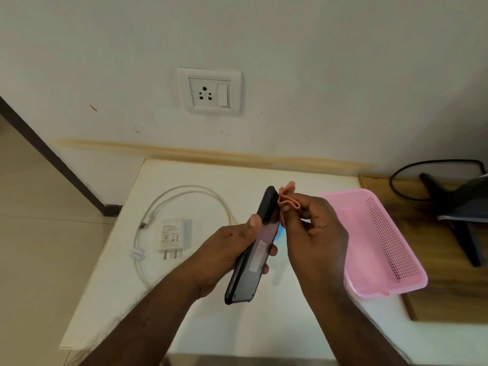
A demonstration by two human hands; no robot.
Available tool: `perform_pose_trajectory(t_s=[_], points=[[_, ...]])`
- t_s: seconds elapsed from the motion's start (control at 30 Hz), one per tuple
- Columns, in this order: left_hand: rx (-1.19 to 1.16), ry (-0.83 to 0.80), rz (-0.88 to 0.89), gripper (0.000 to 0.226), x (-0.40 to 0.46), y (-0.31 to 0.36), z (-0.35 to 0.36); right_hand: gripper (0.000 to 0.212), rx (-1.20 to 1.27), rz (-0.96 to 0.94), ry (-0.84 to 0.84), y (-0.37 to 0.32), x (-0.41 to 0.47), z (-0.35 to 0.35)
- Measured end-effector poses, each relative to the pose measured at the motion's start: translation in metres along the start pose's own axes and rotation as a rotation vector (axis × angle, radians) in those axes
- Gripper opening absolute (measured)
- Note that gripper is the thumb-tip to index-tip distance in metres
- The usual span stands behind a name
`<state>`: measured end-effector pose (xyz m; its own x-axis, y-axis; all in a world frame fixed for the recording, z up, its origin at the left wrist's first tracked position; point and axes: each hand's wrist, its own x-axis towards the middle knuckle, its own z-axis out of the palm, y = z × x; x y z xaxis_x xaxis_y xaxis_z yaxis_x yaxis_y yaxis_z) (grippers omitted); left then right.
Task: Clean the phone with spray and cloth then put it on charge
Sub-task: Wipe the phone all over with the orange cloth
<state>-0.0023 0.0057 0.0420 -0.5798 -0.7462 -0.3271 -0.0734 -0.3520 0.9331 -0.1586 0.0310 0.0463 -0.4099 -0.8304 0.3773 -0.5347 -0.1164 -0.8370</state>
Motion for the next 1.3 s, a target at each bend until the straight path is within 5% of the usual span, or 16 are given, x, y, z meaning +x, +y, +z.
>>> perform_pose_trajectory(t_s=[0.17,0.57,0.8,1.3], points=[[-0.008,0.001,-0.007,0.088,-0.002,0.003,-0.002,0.020,0.006,-0.122,-0.036,-0.001,-0.004,0.003],[-0.306,-0.010,0.052,0.087,-0.004,0.005,-0.014,0.023,0.005,-0.081,-0.126,0.001,-0.007,0.007],[-0.170,-0.095,-0.028,0.083,-0.004,0.004,-0.011,0.013,0.026,-0.001,0.044,0.005,0.000,0.002],[-0.026,-0.083,-0.042,0.081,-0.001,-0.001,-0.012,0.019,0.095,-0.142,0.018,-0.006,-0.002,0.000]])
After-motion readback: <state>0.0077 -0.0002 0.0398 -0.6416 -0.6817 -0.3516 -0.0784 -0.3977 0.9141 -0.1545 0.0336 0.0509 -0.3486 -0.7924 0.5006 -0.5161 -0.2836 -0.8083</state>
